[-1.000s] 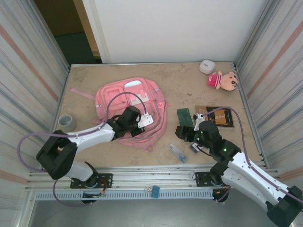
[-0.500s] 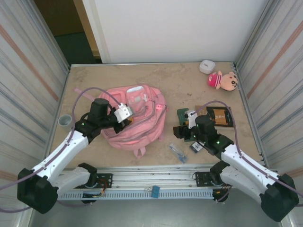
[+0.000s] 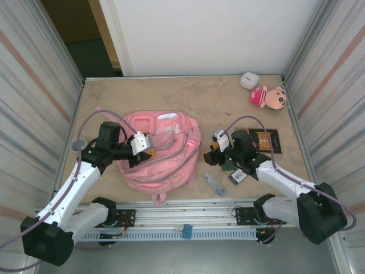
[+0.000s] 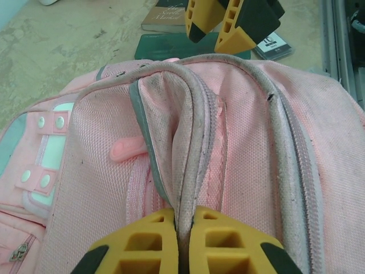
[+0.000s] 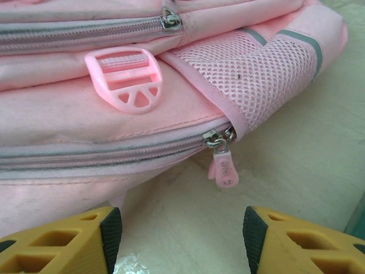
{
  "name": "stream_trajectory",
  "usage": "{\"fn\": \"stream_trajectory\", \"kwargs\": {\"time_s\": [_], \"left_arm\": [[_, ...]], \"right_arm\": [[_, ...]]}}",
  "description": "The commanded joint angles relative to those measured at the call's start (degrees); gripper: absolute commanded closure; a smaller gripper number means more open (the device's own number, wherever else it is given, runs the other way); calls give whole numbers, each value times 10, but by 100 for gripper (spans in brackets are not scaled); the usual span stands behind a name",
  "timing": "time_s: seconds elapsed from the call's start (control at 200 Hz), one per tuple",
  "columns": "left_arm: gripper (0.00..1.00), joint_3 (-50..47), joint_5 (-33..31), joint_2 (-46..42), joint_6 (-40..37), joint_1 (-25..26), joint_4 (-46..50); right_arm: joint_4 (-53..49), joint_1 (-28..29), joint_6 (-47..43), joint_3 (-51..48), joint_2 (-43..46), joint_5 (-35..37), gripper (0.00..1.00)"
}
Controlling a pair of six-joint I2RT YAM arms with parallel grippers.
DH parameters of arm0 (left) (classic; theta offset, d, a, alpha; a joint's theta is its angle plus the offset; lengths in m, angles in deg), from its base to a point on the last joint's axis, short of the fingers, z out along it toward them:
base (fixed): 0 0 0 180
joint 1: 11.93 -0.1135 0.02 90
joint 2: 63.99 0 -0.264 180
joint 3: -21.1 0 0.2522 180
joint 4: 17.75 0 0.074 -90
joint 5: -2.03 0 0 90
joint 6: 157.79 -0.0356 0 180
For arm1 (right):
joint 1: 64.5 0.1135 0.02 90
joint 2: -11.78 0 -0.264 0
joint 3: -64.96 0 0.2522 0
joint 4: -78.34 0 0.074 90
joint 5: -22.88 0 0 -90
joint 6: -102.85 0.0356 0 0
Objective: Pack the student bag
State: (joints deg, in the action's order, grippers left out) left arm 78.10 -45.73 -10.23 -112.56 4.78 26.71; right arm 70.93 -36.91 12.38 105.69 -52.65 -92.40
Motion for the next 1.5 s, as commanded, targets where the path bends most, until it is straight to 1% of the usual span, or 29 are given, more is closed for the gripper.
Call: {"fn": "stream_trajectory", "kwargs": {"time_s": [0.0, 0.135, 0.256, 0.326, 0.401, 0.561, 0.671, 0.742, 0.837, 0.957, 0.997, 1.133, 1.218, 1.248, 1.268, 1.288, 1.323, 1.393, 1.498], "left_arm": [[100, 37, 75, -23, -45, -15, -8], [100, 41, 82, -20, -64, -22, 6], [100, 46, 92, -12, -70, -29, 7], [100, 48, 95, -9, -73, -32, 6], [100, 51, 101, -8, -76, -36, 7], [100, 58, 116, -8, -88, -49, 18], [100, 62, 120, -8, -96, -58, 26], [100, 61, 119, -10, -98, -60, 29], [100, 56, 119, -12, -92, -62, 22], [100, 48, 115, -15, -80, -62, 4], [100, 45, 109, -15, -74, -62, -6], [100, 39, 89, -18, -54, -63, -28], [100, 39, 94, -21, -56, -63, -28], [100, 40, 99, -22, -57, -63, -26], [100, 40, 104, -22, -57, -64, -26], [100, 41, 107, -22, -57, -65, -24], [100, 41, 114, -23, -56, -66, -24], [100, 42, 122, -24, -54, -69, -25], [100, 41, 127, -27, -52, -72, -27]], "right_arm": [[33, -7, -62, 20, -22, -51, 41], [22, -10, -100, 35, -56, -84, 41], [2, -10, -138, 58, -89, -128, 41], [-3, -11, -150, 66, -106, -135, 41], [14, -16, -153, 67, -122, -137, 42], [20, -31, -160, 93, -167, -149, 51], [21, -38, -166, 108, -187, -160, 53], [18, -42, -173, 114, -191, -168, 61], [14, -47, -177, 119, -193, -180, 77], [2, -51, -183, 124, -191, -197, 96], [-7, -52, -186, 128, -188, -203, 100], [-34, -52, -193, 132, -171, -226, 100], [-39, -52, -188, 128, -163, -220, 100], [-29, -55, -180, 124, -163, -218, 92], [-23, -57, -175, 122, -164, -215, 83], [-16, -58, -170, 120, -167, -213, 76], [-6, -61, -161, 120, -173, -208, 69], [-4, -64, -153, 127, -188, -204, 62], [-6, -63, -153, 135, -203, -205, 60]]}}
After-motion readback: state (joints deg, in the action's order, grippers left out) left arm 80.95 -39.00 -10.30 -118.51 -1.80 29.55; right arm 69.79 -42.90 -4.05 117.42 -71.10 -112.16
